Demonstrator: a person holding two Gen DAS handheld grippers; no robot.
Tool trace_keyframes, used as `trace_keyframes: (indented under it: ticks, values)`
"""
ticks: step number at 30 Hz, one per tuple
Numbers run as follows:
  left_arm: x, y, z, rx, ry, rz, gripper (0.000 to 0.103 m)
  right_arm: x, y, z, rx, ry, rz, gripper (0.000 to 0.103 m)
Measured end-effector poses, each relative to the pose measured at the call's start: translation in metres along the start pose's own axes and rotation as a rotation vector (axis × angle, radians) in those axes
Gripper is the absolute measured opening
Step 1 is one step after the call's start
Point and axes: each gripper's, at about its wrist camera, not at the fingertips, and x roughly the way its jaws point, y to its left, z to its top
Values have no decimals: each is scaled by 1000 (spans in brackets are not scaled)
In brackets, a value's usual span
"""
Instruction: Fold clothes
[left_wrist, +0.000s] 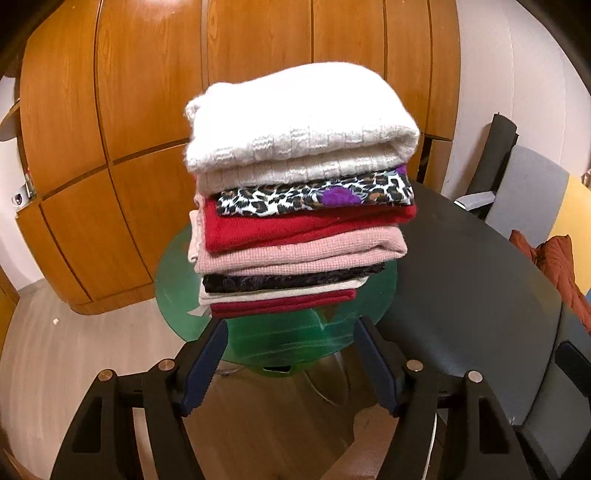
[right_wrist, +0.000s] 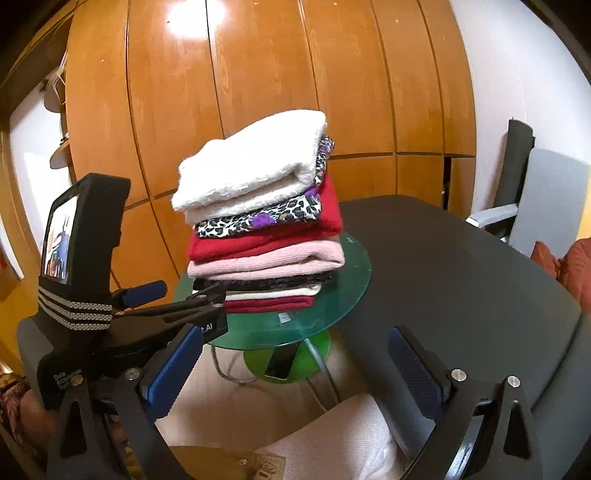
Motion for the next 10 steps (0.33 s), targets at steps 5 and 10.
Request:
trace_keyframes:
  ticks: [5,10]
  values:
    - [2,-1,0,4,18,-39,65,1,-1,-2,17,5,0,102]
    - [0,-1,-3,-9,-13,-47,56,-1,-3,-4,29,3,-2,102]
